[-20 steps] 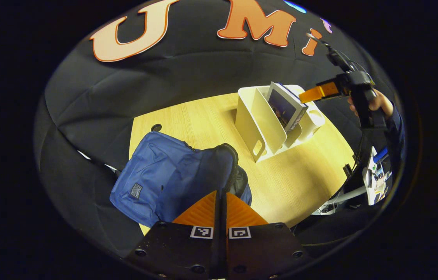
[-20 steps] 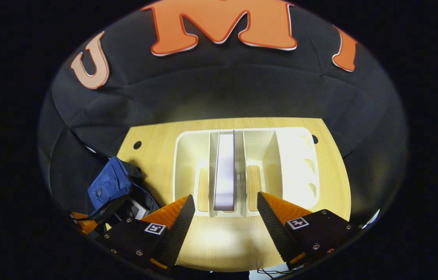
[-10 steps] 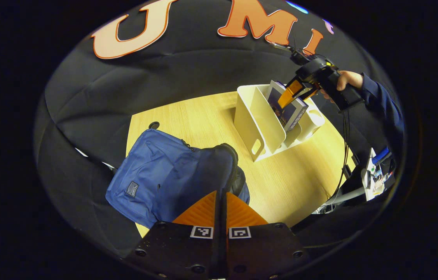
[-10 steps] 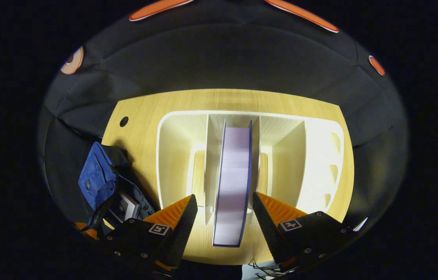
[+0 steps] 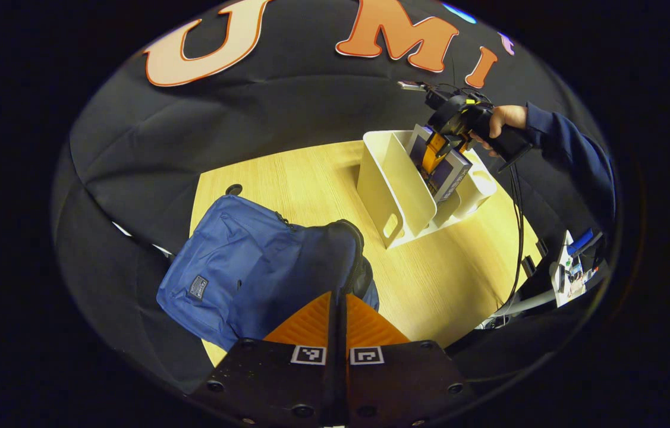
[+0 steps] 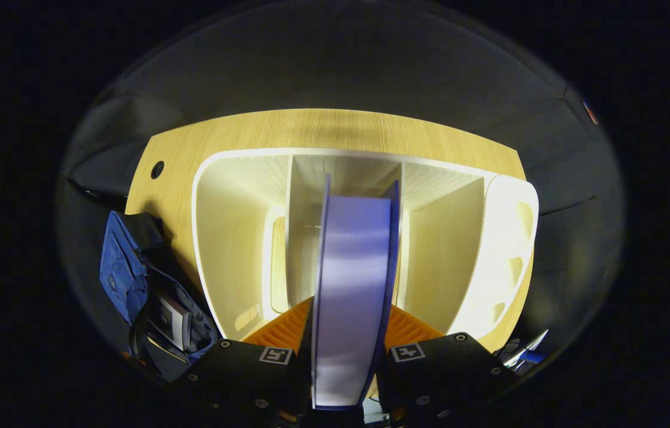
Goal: Open the schoolbag, grab two books from the bookshelf and put them into the schoolbag.
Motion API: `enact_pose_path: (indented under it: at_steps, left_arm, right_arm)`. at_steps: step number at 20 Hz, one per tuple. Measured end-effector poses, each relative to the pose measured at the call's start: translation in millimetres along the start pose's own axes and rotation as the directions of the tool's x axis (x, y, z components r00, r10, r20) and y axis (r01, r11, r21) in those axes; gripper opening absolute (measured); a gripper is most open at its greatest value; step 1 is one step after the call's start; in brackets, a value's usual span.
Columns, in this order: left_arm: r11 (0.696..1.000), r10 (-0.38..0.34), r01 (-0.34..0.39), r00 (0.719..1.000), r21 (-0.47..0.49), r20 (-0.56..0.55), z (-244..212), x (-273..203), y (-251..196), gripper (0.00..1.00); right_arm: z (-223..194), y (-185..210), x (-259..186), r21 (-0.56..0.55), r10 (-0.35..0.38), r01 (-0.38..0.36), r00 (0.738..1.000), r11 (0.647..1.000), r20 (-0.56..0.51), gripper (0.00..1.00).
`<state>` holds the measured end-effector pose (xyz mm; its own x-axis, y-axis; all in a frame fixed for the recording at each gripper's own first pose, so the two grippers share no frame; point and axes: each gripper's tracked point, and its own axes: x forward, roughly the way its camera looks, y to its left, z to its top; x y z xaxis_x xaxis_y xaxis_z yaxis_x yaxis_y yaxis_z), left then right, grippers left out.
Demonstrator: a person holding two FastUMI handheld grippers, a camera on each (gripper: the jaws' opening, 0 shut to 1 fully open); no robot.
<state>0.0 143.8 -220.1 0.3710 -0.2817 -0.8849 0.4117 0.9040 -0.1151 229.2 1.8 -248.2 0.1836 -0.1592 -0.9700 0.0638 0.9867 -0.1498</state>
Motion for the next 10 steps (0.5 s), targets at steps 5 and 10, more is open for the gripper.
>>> enact_pose_path:
  at_steps: [5, 10]
  left_arm:
    - [1.000, -0.005, 0.005, 1.000, -0.010, 0.010, -1, -1, 1, 0.01]
    - [1.000, -0.018, 0.018, 1.000, -0.010, 0.013, -1, 0, -2, 0.01]
  right_arm:
    - [-2, 2, -13, 0.018, 0.018, -0.018, 1.000, 1.000, 0.005, 0.40]
    - [-7, -12, -59, 0.029, 0.072, -0.073, 0.997, 0.997, 0.031, 0.39]
